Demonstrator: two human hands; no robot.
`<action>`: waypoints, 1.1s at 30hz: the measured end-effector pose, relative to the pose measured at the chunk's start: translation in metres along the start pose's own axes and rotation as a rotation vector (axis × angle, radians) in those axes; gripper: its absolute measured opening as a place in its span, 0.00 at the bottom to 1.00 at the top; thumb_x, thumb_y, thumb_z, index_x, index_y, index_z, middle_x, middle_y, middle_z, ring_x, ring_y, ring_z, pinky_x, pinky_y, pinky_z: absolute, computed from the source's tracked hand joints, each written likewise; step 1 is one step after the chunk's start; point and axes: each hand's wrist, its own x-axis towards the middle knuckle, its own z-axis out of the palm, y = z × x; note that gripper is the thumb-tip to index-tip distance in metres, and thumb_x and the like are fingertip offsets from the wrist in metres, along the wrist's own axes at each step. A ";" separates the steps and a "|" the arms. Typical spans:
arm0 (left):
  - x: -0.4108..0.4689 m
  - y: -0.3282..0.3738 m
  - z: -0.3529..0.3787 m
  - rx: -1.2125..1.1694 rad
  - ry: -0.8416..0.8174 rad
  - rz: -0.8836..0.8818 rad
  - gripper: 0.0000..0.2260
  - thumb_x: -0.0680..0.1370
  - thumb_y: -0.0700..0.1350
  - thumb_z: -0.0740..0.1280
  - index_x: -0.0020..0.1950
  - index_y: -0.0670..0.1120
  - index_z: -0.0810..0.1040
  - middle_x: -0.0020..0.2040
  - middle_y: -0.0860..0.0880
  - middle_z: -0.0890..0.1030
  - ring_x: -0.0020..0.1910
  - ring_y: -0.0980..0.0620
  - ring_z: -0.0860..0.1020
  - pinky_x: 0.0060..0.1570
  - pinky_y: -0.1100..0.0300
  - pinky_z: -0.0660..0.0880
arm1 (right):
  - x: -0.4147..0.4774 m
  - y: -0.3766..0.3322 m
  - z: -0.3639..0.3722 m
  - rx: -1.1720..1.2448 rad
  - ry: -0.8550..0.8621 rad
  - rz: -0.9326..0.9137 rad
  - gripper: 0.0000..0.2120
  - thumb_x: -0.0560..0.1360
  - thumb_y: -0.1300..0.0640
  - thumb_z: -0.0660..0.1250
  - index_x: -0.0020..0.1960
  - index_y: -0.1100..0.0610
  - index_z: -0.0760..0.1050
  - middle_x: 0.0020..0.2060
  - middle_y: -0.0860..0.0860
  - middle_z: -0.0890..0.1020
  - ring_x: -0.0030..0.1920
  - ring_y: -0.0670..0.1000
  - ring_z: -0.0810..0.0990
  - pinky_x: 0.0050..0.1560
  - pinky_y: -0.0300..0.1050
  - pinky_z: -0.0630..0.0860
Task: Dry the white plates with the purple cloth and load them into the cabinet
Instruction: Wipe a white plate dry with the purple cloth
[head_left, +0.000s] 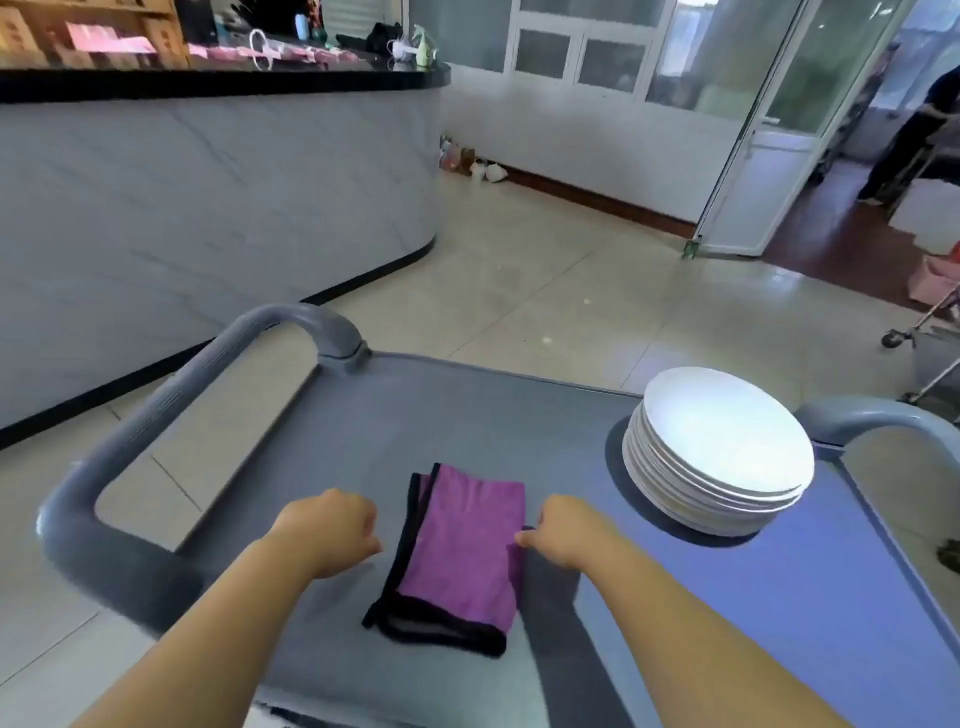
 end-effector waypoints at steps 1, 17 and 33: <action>0.002 0.001 0.002 -0.009 -0.026 -0.019 0.12 0.78 0.58 0.61 0.51 0.51 0.75 0.53 0.52 0.78 0.50 0.49 0.77 0.43 0.59 0.71 | 0.004 -0.001 0.003 0.016 -0.010 0.011 0.20 0.76 0.42 0.65 0.35 0.54 0.65 0.40 0.55 0.78 0.47 0.58 0.78 0.37 0.44 0.67; 0.010 -0.002 0.033 -0.296 0.049 -0.194 0.09 0.77 0.58 0.64 0.46 0.53 0.76 0.46 0.54 0.79 0.46 0.51 0.77 0.44 0.59 0.74 | 0.046 -0.022 0.026 1.034 -0.070 0.254 0.15 0.66 0.62 0.77 0.48 0.63 0.75 0.37 0.55 0.78 0.32 0.51 0.75 0.26 0.38 0.70; 0.014 0.042 0.011 -0.316 0.064 0.166 0.10 0.77 0.58 0.64 0.46 0.52 0.76 0.44 0.55 0.79 0.43 0.54 0.77 0.44 0.59 0.75 | -0.078 0.022 0.007 0.973 0.505 0.012 0.09 0.75 0.49 0.70 0.45 0.54 0.75 0.40 0.52 0.82 0.41 0.56 0.81 0.46 0.55 0.80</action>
